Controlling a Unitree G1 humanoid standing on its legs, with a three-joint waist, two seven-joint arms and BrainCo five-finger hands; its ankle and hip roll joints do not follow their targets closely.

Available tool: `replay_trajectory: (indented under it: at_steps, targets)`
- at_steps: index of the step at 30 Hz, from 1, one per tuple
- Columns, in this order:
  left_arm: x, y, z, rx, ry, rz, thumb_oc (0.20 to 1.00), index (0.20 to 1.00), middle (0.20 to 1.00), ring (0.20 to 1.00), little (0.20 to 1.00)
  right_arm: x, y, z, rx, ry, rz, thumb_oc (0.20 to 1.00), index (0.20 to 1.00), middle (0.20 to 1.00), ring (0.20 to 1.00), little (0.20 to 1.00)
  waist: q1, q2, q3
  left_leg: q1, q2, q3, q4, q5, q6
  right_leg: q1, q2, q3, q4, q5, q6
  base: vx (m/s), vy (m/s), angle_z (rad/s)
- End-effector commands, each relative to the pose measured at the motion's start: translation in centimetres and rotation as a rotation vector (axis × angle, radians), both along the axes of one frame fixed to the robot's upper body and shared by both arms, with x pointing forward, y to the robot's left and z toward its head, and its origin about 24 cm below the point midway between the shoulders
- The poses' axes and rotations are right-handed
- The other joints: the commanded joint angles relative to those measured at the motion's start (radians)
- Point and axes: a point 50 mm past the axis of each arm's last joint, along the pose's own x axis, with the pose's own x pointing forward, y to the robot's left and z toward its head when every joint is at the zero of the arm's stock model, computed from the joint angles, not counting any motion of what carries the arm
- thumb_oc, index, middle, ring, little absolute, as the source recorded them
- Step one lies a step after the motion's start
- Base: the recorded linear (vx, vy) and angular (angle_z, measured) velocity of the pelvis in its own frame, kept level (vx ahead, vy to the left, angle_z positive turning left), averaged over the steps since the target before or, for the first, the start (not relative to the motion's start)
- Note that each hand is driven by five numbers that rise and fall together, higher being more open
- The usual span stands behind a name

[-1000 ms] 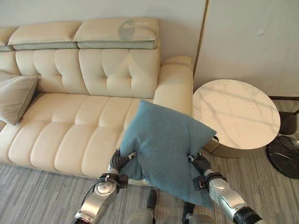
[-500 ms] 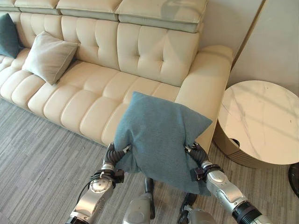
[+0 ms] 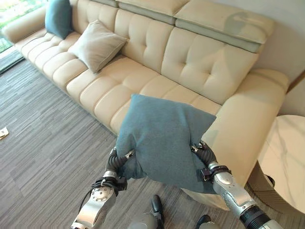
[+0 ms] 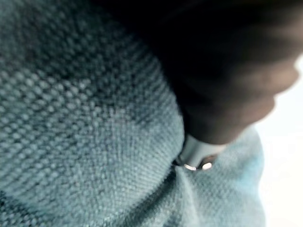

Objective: Pick up all the scattered cushions and arrange them neatly on the sofa.

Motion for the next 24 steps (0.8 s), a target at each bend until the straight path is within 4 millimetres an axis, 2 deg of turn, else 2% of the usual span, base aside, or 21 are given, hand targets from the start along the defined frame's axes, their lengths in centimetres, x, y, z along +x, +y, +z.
replay_trajectory:
  at_steps: [1,2,5,7,8,9,10,11,13,15,19,20,21,22,23,24]
  targets:
    - [1.4,-5.7,5.5,-0.129,-0.290,-0.287,0.200,0.200,0.200,0.200,0.200,-0.1,10.9,7.1,0.290,-0.308,0.360,0.200,0.200,0.200,0.200,0.200,-0.005,-0.085,-0.033,0.073,0.033,-0.001,-0.006,-0.168,-0.090,-0.065,0.048,0.126,-0.255,0.084,0.067,-0.06,0.246,0.27]
    - [1.5,-5.6,5.5,-0.128,-0.291,-0.287,0.200,0.200,0.200,0.200,0.200,0.0,11.0,7.1,0.290,-0.309,0.360,0.200,0.200,0.200,0.200,0.200,-0.004,-0.086,-0.032,0.073,0.032,-0.001,-0.006,-0.168,-0.089,-0.065,0.047,0.128,-0.255,0.085,0.067,-0.05,0.231,0.21]
    - [1.6,-5.7,5.7,-0.122,-0.303,-0.296,0.200,0.200,0.200,0.200,0.200,0.3,11.0,7.1,0.288,-0.309,0.345,0.200,0.200,0.200,0.200,0.200,-0.030,-0.094,-0.026,0.071,0.012,-0.055,-0.006,-0.181,-0.069,-0.104,0.093,0.349,-0.218,0.063,0.055,-0.02,0.181,0.35]
    - [1.7,-5.7,5.7,-0.131,-0.306,-0.296,0.200,0.200,0.200,0.200,0.200,0.6,10.7,7.3,0.276,-0.322,0.332,0.200,0.200,0.200,0.200,0.200,-0.044,-0.091,-0.021,0.054,-0.005,-0.115,-0.006,-0.157,-0.053,-0.141,0.154,0.520,-0.169,0.027,0.031,-0.01,0.148,0.66]
    - [1.6,-5.8,5.7,-0.131,-0.304,-0.302,0.200,0.200,0.200,0.200,0.200,0.7,10.5,7.3,0.275,-0.318,0.325,0.200,0.200,0.200,0.200,0.200,-0.044,-0.093,-0.023,0.050,-0.012,-0.135,-0.006,-0.152,-0.051,-0.149,0.182,0.548,-0.154,0.007,0.021,0.08,0.080,0.79]
    - [1.6,-5.8,5.5,-0.121,-0.294,-0.311,0.200,0.200,0.200,0.200,0.200,0.9,10.3,7.1,0.283,-0.306,0.314,0.200,0.200,0.200,0.200,0.200,-0.033,-0.105,-0.027,0.044,-0.028,-0.159,-0.006,-0.147,-0.051,-0.155,0.227,0.540,-0.177,0.002,0.000,0.09,0.010,0.68]
    - [1.7,-5.8,5.5,-0.110,-0.293,-0.316,0.200,0.200,0.200,0.200,0.200,0.9,10.2,7.1,0.293,-0.305,0.308,0.200,0.200,0.200,0.200,0.200,-0.025,-0.112,-0.025,0.040,-0.039,-0.169,-0.006,-0.144,-0.051,-0.163,0.250,0.523,-0.192,0.006,-0.006,0.07,-0.016,0.79]
    - [1.7,-5.8,5.5,-0.110,-0.293,-0.316,0.200,0.200,0.200,0.200,0.200,1.0,10.2,7.1,0.294,-0.305,0.308,0.200,0.200,0.200,0.200,0.200,-0.028,-0.111,-0.025,0.040,-0.039,-0.173,-0.006,-0.144,-0.051,-0.162,0.250,0.520,-0.194,0.006,-0.006,0.05,-0.031,0.64]
    - [1.8,-6.0,5.6,-0.097,-0.297,-0.330,0.200,0.200,0.200,0.200,0.200,1.1,9.8,7.0,0.296,-0.304,0.289,0.200,0.200,0.200,0.200,0.200,-0.031,-0.117,-0.016,0.043,-0.070,-0.218,-0.006,-0.141,-0.054,-0.187,0.289,0.494,-0.218,0.017,-0.011,0.16,-0.042,1.02]
    - [1.6,-6.3,5.2,-0.115,-0.281,-0.340,0.200,0.200,0.200,0.200,0.200,0.8,9.3,6.4,0.294,-0.281,0.278,0.200,0.200,0.200,0.200,0.200,-0.046,-0.111,-0.025,0.057,-0.081,-0.256,-0.006,-0.148,-0.057,-0.162,0.294,0.537,-0.238,0.012,-0.016,0.20,-0.036,0.98]
    - [1.6,-6.5,5.3,-0.140,-0.283,-0.339,0.200,0.200,0.200,0.200,0.200,0.9,8.8,6.3,0.295,-0.278,0.263,0.200,0.200,0.200,0.200,0.200,-0.057,-0.091,-0.027,0.082,-0.078,-0.271,0.009,-0.161,-0.073,-0.119,0.281,0.508,-0.255,0.013,-0.023,0.20,-0.074,0.72]
    - [1.6,-6.4,5.4,-0.147,-0.285,-0.339,0.200,0.200,0.200,0.200,0.200,1.0,8.6,6.2,0.291,-0.278,0.255,0.200,0.200,0.200,0.200,0.200,-0.060,-0.091,-0.027,0.072,-0.074,-0.261,0.066,-0.184,-0.080,-0.101,0.272,0.489,-0.255,0.005,-0.026,0.17,-0.120,0.60]
    - [1.6,-6.5,5.7,-0.166,-0.298,-0.344,0.200,0.200,0.200,0.200,0.200,1.0,8.4,6.3,0.283,-0.287,0.254,0.200,0.200,0.200,0.200,0.200,-0.063,-0.093,-0.012,0.020,-0.067,-0.239,0.228,-0.219,-0.102,-0.064,0.258,0.460,-0.255,-0.013,-0.038,0.25,-0.169,0.52]
    - [1.6,-6.5,5.9,-0.173,-0.307,-0.338,0.200,0.200,0.200,0.200,0.200,0.9,8.5,6.2,0.280,-0.283,0.262,0.200,0.200,0.200,0.200,0.200,-0.052,-0.091,0.003,-0.019,-0.072,-0.241,0.337,-0.200,-0.120,-0.030,0.255,0.448,-0.255,-0.029,-0.049,0.22,-0.166,0.09]
    - [1.6,-6.3,6.0,-0.174,-0.306,-0.329,0.200,0.200,0.200,0.200,0.200,0.9,8.3,6.2,0.283,-0.284,0.253,0.200,0.200,0.200,0.200,0.200,-0.048,-0.093,0.009,-0.052,-0.052,-0.229,0.380,-0.174,-0.126,-0.014,0.246,0.435,-0.255,-0.041,-0.054,0.16,-0.096,0.32]
    - [1.6,-6.2,6.0,-0.174,-0.305,-0.327,0.200,0.200,0.200,0.200,0.200,0.9,8.3,6.1,0.278,-0.280,0.254,0.200,0.200,0.200,0.200,0.200,-0.049,-0.095,0.007,-0.058,-0.041,-0.225,0.364,-0.174,-0.121,-0.011,0.241,0.431,-0.255,-0.045,-0.054,0.19,-0.041,0.44]
